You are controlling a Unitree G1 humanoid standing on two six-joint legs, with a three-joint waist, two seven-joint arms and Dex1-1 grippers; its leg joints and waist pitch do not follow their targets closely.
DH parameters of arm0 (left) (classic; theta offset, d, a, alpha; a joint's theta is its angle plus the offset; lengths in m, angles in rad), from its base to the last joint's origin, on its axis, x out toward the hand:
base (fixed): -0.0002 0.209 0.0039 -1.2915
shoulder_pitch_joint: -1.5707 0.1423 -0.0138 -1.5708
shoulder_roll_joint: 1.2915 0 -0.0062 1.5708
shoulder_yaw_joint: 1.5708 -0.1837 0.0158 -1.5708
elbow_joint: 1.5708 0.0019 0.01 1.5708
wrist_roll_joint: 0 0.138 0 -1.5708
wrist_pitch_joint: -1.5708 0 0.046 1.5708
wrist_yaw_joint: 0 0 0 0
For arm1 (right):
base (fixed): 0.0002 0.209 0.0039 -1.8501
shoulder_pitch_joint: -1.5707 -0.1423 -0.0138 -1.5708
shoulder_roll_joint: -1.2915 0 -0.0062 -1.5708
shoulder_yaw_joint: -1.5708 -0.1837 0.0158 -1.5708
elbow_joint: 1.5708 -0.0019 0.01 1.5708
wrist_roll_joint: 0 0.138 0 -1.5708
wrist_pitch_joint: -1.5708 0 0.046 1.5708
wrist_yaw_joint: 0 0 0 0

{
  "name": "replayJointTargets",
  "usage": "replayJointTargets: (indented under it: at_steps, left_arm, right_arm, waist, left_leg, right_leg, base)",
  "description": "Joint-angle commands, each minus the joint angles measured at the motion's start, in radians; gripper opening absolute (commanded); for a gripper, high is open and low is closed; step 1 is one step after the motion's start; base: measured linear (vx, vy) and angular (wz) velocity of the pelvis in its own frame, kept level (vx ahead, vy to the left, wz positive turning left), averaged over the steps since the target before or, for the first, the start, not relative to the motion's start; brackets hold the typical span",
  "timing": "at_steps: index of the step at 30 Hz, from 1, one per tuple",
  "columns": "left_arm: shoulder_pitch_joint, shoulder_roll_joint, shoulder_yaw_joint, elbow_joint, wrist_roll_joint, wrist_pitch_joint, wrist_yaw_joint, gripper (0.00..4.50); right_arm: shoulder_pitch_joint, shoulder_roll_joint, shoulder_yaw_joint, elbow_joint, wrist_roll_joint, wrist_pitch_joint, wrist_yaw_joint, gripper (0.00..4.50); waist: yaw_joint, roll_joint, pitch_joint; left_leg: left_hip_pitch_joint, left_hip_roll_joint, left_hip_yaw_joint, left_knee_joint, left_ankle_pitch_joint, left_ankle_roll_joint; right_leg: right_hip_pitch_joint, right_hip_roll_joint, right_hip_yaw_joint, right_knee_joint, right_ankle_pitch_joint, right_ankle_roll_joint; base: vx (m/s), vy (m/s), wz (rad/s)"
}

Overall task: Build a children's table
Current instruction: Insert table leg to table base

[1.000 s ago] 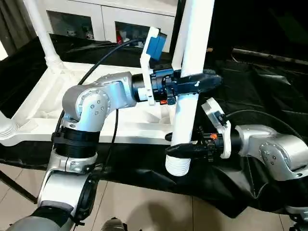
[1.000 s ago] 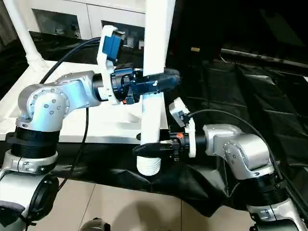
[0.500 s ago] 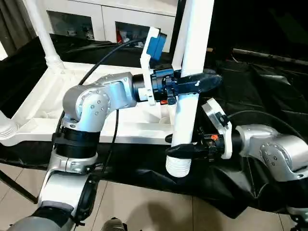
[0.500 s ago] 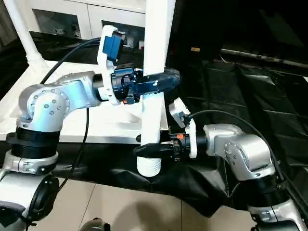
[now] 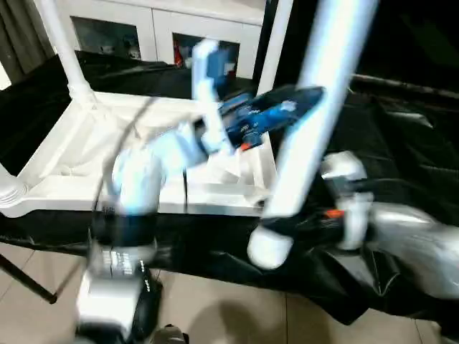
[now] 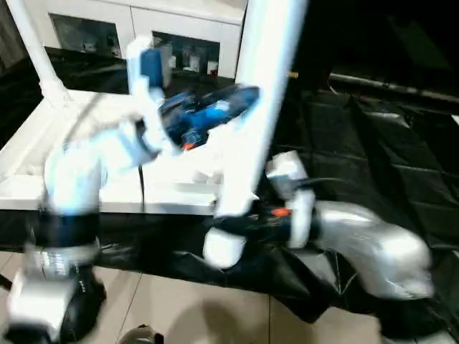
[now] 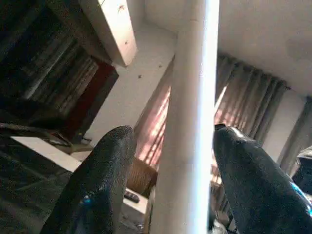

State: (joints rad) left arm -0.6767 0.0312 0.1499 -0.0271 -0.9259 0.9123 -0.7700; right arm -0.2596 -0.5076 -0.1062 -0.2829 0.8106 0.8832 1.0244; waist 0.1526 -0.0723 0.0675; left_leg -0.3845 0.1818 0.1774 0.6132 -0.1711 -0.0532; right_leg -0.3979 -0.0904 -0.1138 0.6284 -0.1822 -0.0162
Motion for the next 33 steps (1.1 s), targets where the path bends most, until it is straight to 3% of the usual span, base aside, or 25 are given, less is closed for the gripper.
replayJointTargets:
  at_steps: [1,3,4,5,7,8,10,13,14,16,17,18,20,21,23,24,25,26,27,28,29,30,31,32,33]
  left_arm:
    - [0.036,0.01,-0.002,-0.055,0.006,0.003,0.033,2.93]
    - [0.069,0.042,-0.044,-0.068,0.126,-0.068,0.069,2.93]
    - [0.086,0.066,-0.079,-0.055,0.232,-0.122,0.126,2.93]
    - [0.119,0.119,-0.151,-0.029,0.428,-0.236,0.23,2.93]
    - [0.133,0.14,-0.179,-0.022,0.497,-0.277,0.264,2.93]
    - [0.184,0.179,-0.217,-0.04,0.582,-0.314,0.32,2.93]
    - [0.293,0.166,-0.191,-0.122,0.642,-0.321,0.465,2.93]
    - [0.36,0.158,-0.179,-0.171,0.693,-0.383,0.511,2.93]
    - [0.395,0.162,-0.179,-0.185,0.727,-0.404,0.539,2.93]
    - [0.466,0.165,-0.182,-0.19,0.813,-0.502,0.598,2.93]
    - [0.528,0.163,-0.183,-0.191,0.856,-0.593,0.613,2.93]
    - [0.54,0.16,-0.18,-0.193,0.859,-0.606,0.615,2.93]
    - [0.62,0.121,-0.145,-0.237,0.834,-0.649,0.646,2.93]
    - [0.622,0.12,-0.144,-0.239,0.832,-0.648,0.647,2.93]
    - [0.667,0.106,-0.115,-0.272,0.819,-0.627,0.681,2.93]
    - [0.682,0.123,-0.127,-0.267,0.843,-0.639,0.683,2.93]
    - [0.693,0.137,-0.137,-0.261,0.864,-0.652,0.684,2.93]
    - [0.706,0.136,-0.14,-0.256,0.873,-0.666,0.683,2.93]
    - [0.706,0.136,-0.14,-0.256,0.873,-0.666,0.683,2.93]
    - [0.719,0.116,-0.131,-0.248,0.868,-0.673,0.69,2.93]
    - [0.719,0.113,-0.132,-0.243,0.871,-0.681,0.689,2.93]
    - [0.718,0.111,-0.135,-0.241,0.875,-0.683,0.687,2.93]
    - [0.715,0.109,-0.139,-0.239,0.879,-0.685,0.686,2.93]
    - [0.709,0.106,-0.145,-0.237,0.884,-0.686,0.689,2.93]
    - [0.704,0.102,-0.147,-0.236,0.886,-0.686,0.692,2.93]
  right_arm:
    - [0.023,-0.014,-0.067,-0.021,0.006,-0.006,-0.043,1.91]
    - [0.036,-0.008,-0.09,-0.019,-0.005,-0.017,-0.077,1.91]
    - [0.036,0.005,-0.094,-0.012,-0.041,-0.04,-0.122,1.91]
    - [0.037,0.029,-0.087,0.003,-0.129,-0.076,-0.225,1.91]
    - [0.038,0.037,-0.081,0.009,-0.169,-0.096,-0.264,1.91]
    - [0.051,0.073,-0.081,0.036,-0.248,-0.147,-0.375,1.91]
    - [0.09,0.144,-0.096,0.062,-0.383,-0.215,-0.605,1.91]
    - [0.123,0.193,-0.13,0.05,-0.417,-0.214,-0.72,1.91]
    - [0.145,0.208,-0.139,0.034,-0.436,-0.229,-0.751,1.91]
    - [0.195,0.24,-0.155,-0.004,-0.474,-0.275,-0.802,1.91]
    - [0.248,0.262,-0.149,-0.049,-0.505,-0.321,-0.81,1.91]
    - [0.259,0.266,-0.145,-0.057,-0.511,-0.332,-0.81,1.91]
    - [0.334,0.28,-0.092,-0.103,-0.565,-0.431,-0.803,1.91]
    - [0.336,0.28,-0.09,-0.104,-0.566,-0.434,-0.803,1.91]
    - [0.377,0.286,-0.044,-0.122,-0.562,-0.482,-0.785,1.91]
    - [0.384,0.293,-0.038,-0.115,-0.561,-0.495,-0.785,1.91]
    - [0.389,0.296,-0.03,-0.106,-0.563,-0.506,-0.781,1.91]
    - [0.395,0.3,-0.024,-0.1,-0.568,-0.517,-0.777,1.91]
    - [0.395,0.3,-0.024,-0.1,-0.568,-0.517,-0.777,1.91]
    - [0.403,0.31,-0.023,-0.092,-0.576,-0.532,-0.775,1.91]
    - [0.404,0.315,-0.026,-0.091,-0.573,-0.534,-0.773,1.91]
    - [0.406,0.317,-0.028,-0.089,-0.571,-0.539,-0.771,1.91]
    - [0.407,0.316,-0.028,-0.087,-0.57,-0.546,-0.77,1.91]
    - [0.407,0.312,-0.026,-0.082,-0.568,-0.555,-0.768,1.91]
    - [0.406,0.308,-0.024,-0.079,-0.567,-0.561,-0.767,1.91]
  waist:
    - [0.005,-0.006,-0.074]
    - [0.001,-0.005,-0.069]
    - [0.001,0.003,-0.07]
    - [-0.004,0.009,-0.069]
    - [-0.009,0.006,-0.07]
    - [-0.015,0.023,-0.074]
    - [-0.026,0.034,-0.071]
    - [-0.032,0.03,-0.073]
    - [-0.031,0.031,-0.074]
    - [-0.031,0.031,-0.071]
    - [-0.029,0.03,-0.072]
    - [-0.028,0.029,-0.073]
    - [-0.031,0.032,-0.072]
    - [-0.031,0.032,-0.072]
    - [-0.044,0.033,-0.058]
    - [-0.049,0.035,-0.055]
    - [-0.066,0.044,-0.038]
    - [-0.09,0.056,-0.025]
    - [-0.09,0.056,-0.025]
    - [-0.08,0.084,-0.03]
    - [-0.043,0.08,-0.024]
    - [-0.07,0.051,-0.016]
    - [-0.058,0.025,-0.008]
    - [-0.04,0.004,-0.021]
    - [-0.029,0.01,-0.039]
  left_leg:
    - [0.015,0.056,-0.021,-0.071,-0.184,-0.019]
    - [0.018,0.054,-0.024,-0.077,-0.22,-0.026]
    - [0.02,0.055,-0.028,-0.079,-0.241,-0.036]
    - [0.022,0.052,-0.03,-0.082,-0.261,-0.052]
    - [0.025,0.051,-0.034,-0.084,-0.279,-0.066]
    - [0.03,0.056,-0.038,-0.088,-0.294,-0.079]
    - [0.026,0.061,-0.043,-0.095,-0.315,-0.098]
    - [0.044,0.056,-0.038,-0.093,-0.381,-0.085]
    - [0.04,0.055,-0.037,-0.094,-0.366,-0.071]
    - [0.029,0.058,-0.037,-0.1,-0.345,-0.062]
    - [0.027,0.053,-0.035,-0.099,-0.331,-0.05]
    - [0.026,0.052,-0.034,-0.098,-0.322,-0.043]
    - [0.022,0.051,-0.034,-0.099,-0.318,-0.03]
    - [0.022,0.051,-0.034,-0.099,-0.318,-0.03]
    - [0.056,0.049,-0.036,-0.103,-0.509,-0.028]
    - [0.067,0.047,-0.037,-0.101,-0.549,-0.026]
    - [0.1,0.044,-0.04,-0.094,-0.647,-0.024]
    - [0.13,0.055,-0.047,-0.096,-0.754,-0.025]
    - [0.13,0.055,-0.047,-0.096,-0.754,-0.025]
    - [0.032,0.125,-0.06,-0.217,-0.965,-0.047]
    - [0.081,0.126,-0.023,-0.22,-1.008,-0.022]
    - [0.118,0.113,-0.018,-0.184,-0.973,-0.011]
    - [0.133,0.013,0.01,-0.015,-0.691,-0.025]
    - [0.054,0.02,-0.015,0.068,-0.317,0.041]
    - [0.014,0.02,-0.029,0.061,-0.223,0.05]
  right_leg:
    - [0.053,-0.081,0.059,-0.101,-0.375,-0.079]
    - [0.048,-0.077,0.058,-0.115,-0.427,-0.037]
    - [0.046,-0.076,0.057,-0.12,-0.454,-0.007]
    - [0.043,-0.073,0.055,-0.125,-0.482,0.032]
    - [0.042,-0.073,0.051,-0.128,-0.511,0.057]
    - [0.043,-0.077,0.049,-0.131,-0.49,0.047]
    - [0.046,-0.077,0.045,-0.124,-0.439,0.002]
    - [0.041,-0.076,0.046,-0.132,-0.455,-0.028]
    - [0.043,-0.076,0.05,-0.129,-0.425,-0.034]
    - [0.048,-0.073,0.053,-0.124,-0.371,-0.03]
    - [0.049,-0.074,0.056,-0.125,-0.37,-0.007]
    - [0.05,-0.076,0.057,-0.127,-0.37,-0.002]
    - [0.051,-0.075,0.056,-0.128,-0.388,0.005]
    - [0.051,-0.075,0.056,-0.128,-0.388,0.005]
    - [0.05,-0.071,0.038,-0.156,-0.622,0.03]
    - [0.05,-0.066,0.03,-0.166,-0.675,0.037]
    - [0.041,-0.048,-0.002,-0.199,-0.78,0.056]
    - [0.048,-0.022,-0.052,-0.216,-0.792,0.067]
    - [0.048,-0.022,-0.052,-0.216,-0.792,0.067]
    - [0.175,-0.001,-0.013,0.061,-0.412,0.024]
    - [0.119,0.003,0.022,0.083,-0.315,-0.017]
    - [0.091,-0.013,0.063,0.037,-0.455,-0.02]
    - [0.05,-0.096,0.097,-0.174,-0.969,-0.007]
    - [0.131,-0.184,0.166,-0.21,-1.13,-0.013]
    - [0.177,-0.175,0.17,-0.188,-1.054,-0.029]
  base:
    - [0.0,0.0,0.0]
    - [0.0,0.0,0.0]
    - [0.0,0.0,0.0]
    - [0.0,0.0,0.0]
    - [0.0,0.0,0.0]
    - [0.0,0.0,0.0]
    - [0.0,0.0,0.0]
    - [0.0,0.0,0.0]
    - [0.0,0.0,0.0]
    - [0.0,0.0,0.0]
    - [0.0,0.0,0.0]
    - [0.0,0.0,0.0]
    - [0.0,0.0,0.0]
    - [0.0,0.0,0.0]
    - [0.0,0.0,0.0]
    - [0.0,0.0,0.0]
    - [0.0,0.0,0.0]
    - [0.0,0.0,0.0]
    - [0.0,0.0,0.0]
    - [0.0,0.0,0.0]
    - [0.0,0.0,0.0]
    - [0.036,-0.063,0.04]
    - [0.115,-0.088,-0.11]
    - [0.115,-0.088,-0.11]
    - [0.109,-0.031,-0.16]
